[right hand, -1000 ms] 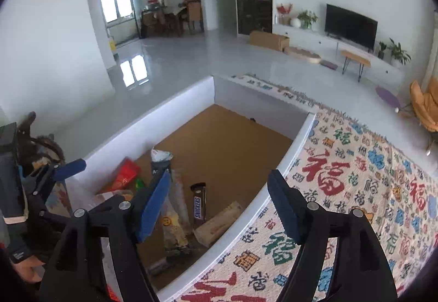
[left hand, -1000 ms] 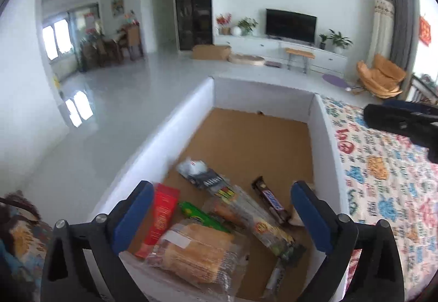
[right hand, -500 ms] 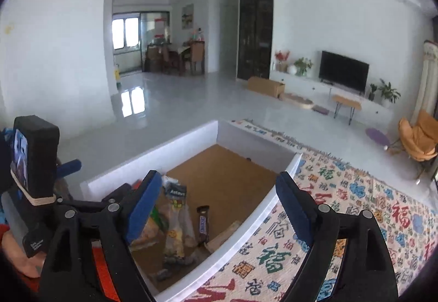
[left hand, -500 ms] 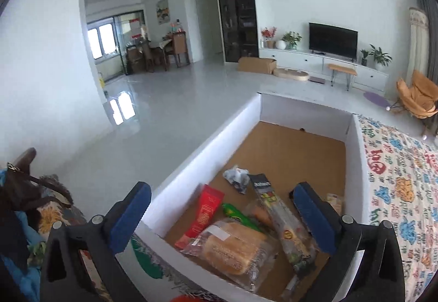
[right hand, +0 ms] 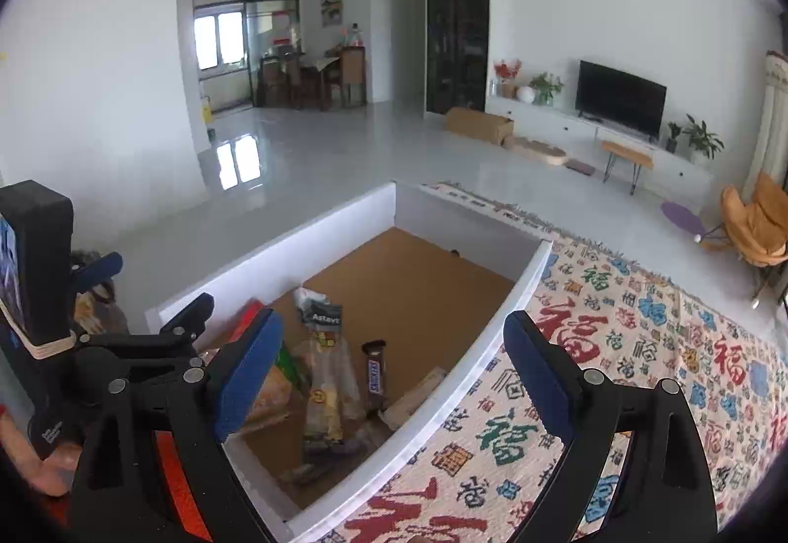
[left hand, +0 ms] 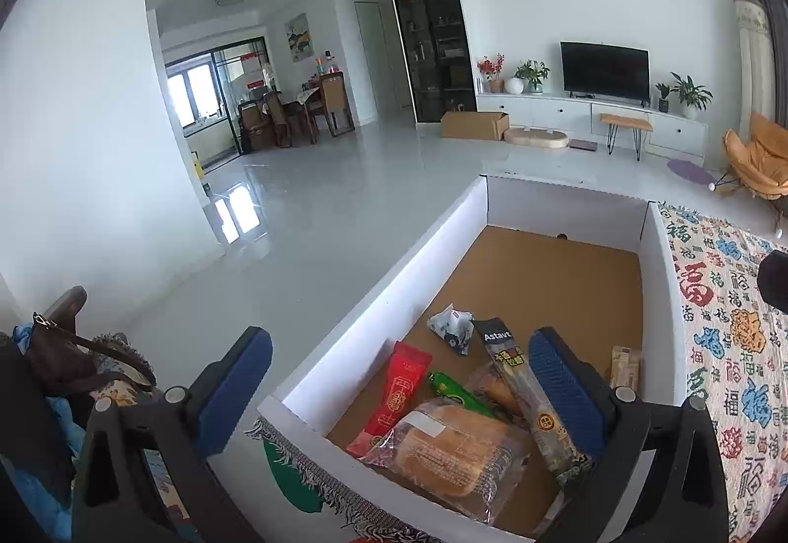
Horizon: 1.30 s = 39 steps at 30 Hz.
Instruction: Organize snacks
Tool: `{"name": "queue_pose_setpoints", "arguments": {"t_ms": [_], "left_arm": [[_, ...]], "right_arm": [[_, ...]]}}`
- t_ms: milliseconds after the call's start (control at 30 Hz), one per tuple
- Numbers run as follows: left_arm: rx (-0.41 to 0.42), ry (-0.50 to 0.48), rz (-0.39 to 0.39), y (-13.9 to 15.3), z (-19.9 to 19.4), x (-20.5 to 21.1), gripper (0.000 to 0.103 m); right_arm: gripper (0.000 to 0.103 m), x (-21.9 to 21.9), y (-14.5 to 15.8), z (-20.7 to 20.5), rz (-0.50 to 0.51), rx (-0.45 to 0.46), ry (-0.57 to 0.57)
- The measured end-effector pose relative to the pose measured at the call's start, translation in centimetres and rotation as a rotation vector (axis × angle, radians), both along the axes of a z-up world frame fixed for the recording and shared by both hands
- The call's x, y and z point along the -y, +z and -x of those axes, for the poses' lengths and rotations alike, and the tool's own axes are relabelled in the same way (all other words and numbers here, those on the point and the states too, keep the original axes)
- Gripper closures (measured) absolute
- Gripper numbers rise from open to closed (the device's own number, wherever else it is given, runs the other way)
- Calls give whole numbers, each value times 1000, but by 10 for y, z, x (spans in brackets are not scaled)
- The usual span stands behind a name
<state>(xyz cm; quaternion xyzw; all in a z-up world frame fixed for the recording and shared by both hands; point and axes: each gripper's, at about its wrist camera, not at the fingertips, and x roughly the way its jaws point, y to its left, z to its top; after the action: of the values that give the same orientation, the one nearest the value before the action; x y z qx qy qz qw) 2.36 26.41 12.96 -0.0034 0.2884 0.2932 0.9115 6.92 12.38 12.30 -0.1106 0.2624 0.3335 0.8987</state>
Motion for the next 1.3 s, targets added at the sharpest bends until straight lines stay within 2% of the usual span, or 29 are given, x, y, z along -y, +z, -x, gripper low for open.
{"name": "queue_pose_setpoints", "arguments": {"t_ms": [467, 700, 967, 1167, 1300], "left_arm": [[-12, 8, -9, -4, 1, -1, 0], [-43, 0, 13, -10, 1, -6, 0], [-66, -7, -6, -11, 1, -3, 0], [-70, -17, 10, -9, 1, -8, 0], [-80, -26, 53, -7, 0, -14, 0]], "right_arm": [[10, -7, -17, -2, 61, -67, -24], [10, -17, -25, -5, 75, -141, -28], [10, -28, -36, -6, 91, -221, -45], [10, -29, -39, -13, 93, -231, -73], [10, -32, -39, -15, 95, -239, -79]]}}
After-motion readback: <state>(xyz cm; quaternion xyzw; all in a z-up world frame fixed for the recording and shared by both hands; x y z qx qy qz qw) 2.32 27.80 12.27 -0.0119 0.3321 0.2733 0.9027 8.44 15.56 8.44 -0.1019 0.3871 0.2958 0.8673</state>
